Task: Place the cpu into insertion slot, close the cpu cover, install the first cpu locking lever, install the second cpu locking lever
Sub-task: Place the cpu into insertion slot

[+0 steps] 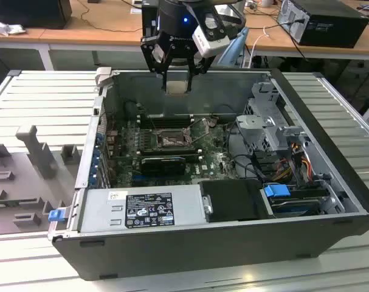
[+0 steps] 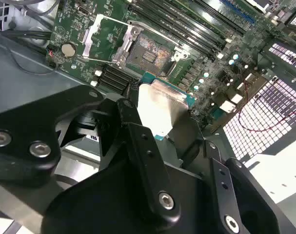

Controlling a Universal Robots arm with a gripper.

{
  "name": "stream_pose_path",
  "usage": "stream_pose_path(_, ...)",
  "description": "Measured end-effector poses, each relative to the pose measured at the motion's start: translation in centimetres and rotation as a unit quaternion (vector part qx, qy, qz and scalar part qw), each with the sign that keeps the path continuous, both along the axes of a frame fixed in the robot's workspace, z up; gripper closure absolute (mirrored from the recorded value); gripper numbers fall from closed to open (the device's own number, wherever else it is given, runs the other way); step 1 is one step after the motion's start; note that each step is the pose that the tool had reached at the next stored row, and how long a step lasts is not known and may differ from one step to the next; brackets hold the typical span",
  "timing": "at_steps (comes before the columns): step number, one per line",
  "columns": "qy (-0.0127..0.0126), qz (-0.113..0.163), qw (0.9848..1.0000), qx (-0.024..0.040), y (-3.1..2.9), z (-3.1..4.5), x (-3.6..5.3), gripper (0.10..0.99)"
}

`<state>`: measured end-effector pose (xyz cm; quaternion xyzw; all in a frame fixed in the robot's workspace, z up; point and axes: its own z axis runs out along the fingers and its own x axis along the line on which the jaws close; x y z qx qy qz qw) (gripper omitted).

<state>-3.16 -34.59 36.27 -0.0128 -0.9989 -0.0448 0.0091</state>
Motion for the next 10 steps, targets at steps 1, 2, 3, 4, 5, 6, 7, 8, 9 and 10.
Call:
stream_pose_path(1,0.0000,-0.003,1.0000,0.0000,0.00,0.00,0.01,0.565)
stream_pose_path(2,0.0000,-0.005,1.0000,0.0000,0.00,0.00,0.01,0.565)
stream_pose_path(3,0.0000,-0.007,1.0000,0.0000,0.00,0.00,0.00,0.565)
stream_pose_path(4,0.0000,-0.009,1.0000,0.0000,0.00,0.00,0.00,0.565)
stream_pose_path(5,0.0000,-0.011,0.9999,0.0000,0.00,0.00,0.00,0.565)
stream_pose_path(6,0.0000,-0.012,0.9999,0.0000,0.00,0.00,0.00,0.565)
stream_pose_path(7,0.0000,-0.013,0.9999,0.0000,0.00,0.00,0.00,0.565)
stream_pose_path(8,0.0000,-0.014,0.9999,0.0000,0.00,0.00,0.00,0.565)
stream_pose_path(9,0.0000,-0.015,0.9999,0.0000,0.00,0.00,0.00,0.565)
stream_pose_path(10,0.0000,-0.017,0.9998,0.0000,0.00,0.00,0.00,0.565)
